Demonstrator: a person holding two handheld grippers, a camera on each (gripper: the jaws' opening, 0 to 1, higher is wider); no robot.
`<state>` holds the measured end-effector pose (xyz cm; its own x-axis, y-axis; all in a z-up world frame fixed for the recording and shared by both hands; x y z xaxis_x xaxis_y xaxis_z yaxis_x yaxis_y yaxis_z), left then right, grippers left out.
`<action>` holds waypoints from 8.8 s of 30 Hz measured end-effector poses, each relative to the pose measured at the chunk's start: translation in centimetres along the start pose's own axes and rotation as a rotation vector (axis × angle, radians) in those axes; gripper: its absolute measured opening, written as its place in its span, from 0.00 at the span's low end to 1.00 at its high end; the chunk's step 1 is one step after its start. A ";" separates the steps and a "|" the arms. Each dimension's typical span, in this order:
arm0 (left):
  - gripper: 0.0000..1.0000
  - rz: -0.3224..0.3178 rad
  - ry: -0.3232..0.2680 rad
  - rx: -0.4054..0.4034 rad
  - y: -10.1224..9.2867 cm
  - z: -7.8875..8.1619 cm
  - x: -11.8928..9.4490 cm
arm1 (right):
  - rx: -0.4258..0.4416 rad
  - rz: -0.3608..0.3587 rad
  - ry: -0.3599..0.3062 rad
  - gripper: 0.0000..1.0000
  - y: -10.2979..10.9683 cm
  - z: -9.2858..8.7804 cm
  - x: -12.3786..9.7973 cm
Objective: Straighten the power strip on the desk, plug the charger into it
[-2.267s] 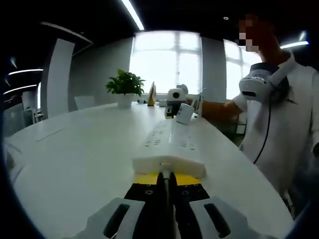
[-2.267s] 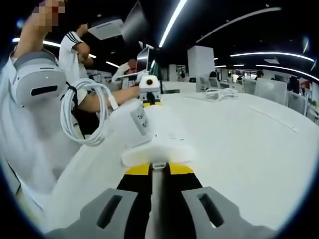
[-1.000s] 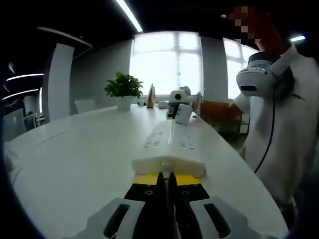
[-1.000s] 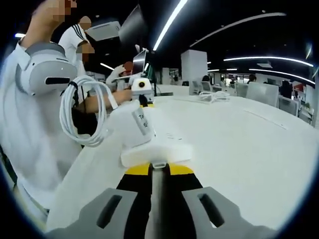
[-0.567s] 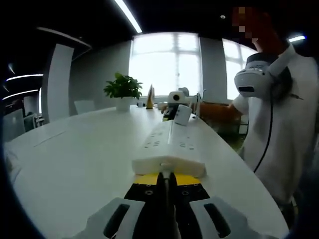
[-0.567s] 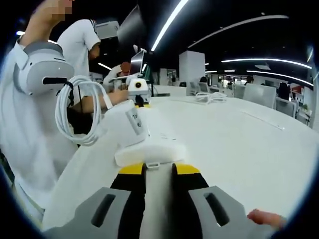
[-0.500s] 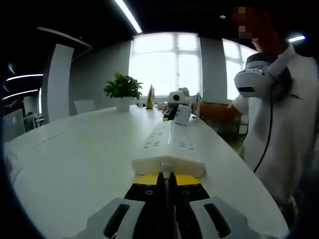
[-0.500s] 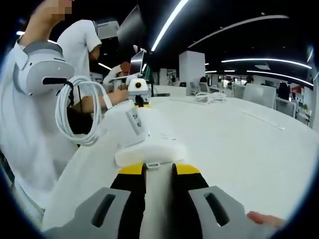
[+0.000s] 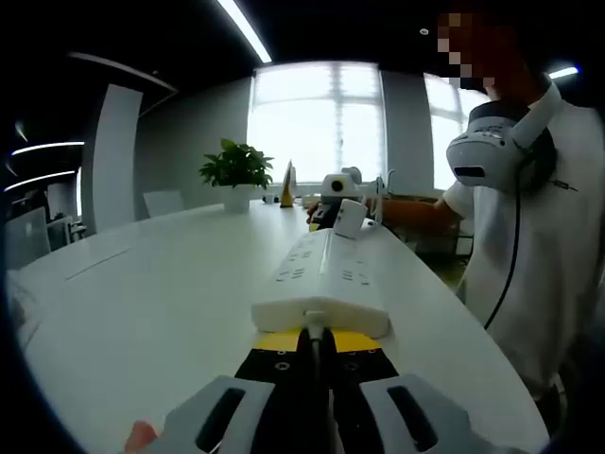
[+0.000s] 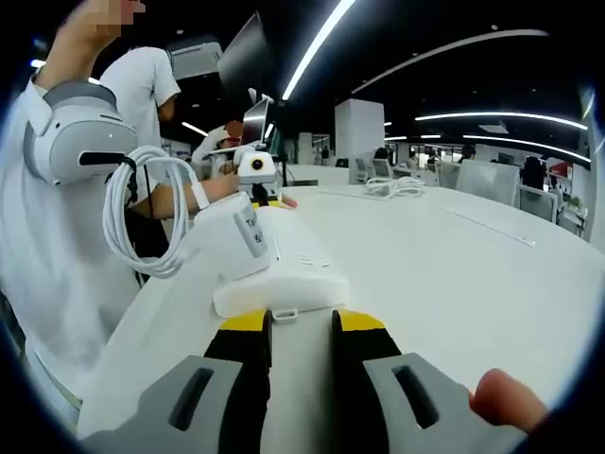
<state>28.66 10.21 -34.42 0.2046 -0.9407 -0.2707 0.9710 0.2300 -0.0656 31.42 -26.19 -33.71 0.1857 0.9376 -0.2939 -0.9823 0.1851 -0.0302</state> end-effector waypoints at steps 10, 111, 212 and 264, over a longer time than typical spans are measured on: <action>0.15 0.025 -0.001 0.006 -0.1 0.1 0.2 | -0.005 0.014 -0.012 0.22 0.1 0.0 0.0; 0.12 -0.032 0.000 0.000 6.7 1.7 4.4 | 0.011 -0.015 -0.036 0.08 -6.3 -0.5 -1.3; 0.12 -0.028 -0.003 -0.002 13.9 3.3 8.0 | 0.078 -0.230 -0.054 0.01 -14.0 -1.0 -1.8; 0.38 0.173 -0.077 -0.078 14.1 4.3 7.4 | 0.139 -0.404 -0.044 0.16 -11.0 -0.5 -2.1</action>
<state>44.44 5.40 -33.27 0.3788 -0.9012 -0.2107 0.9087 0.4054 -0.0999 41.84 -30.31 -33.29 0.5590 0.7925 -0.2438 -0.8179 0.5753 -0.0050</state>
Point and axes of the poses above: the point that each gripper's makers call its tool centre point, and the gripper's own axes: x roughly forward along the fingers, y roughly to its left, z roughly out of its top, the point moved 8 cm from there along -x, roughly backward along the fingers
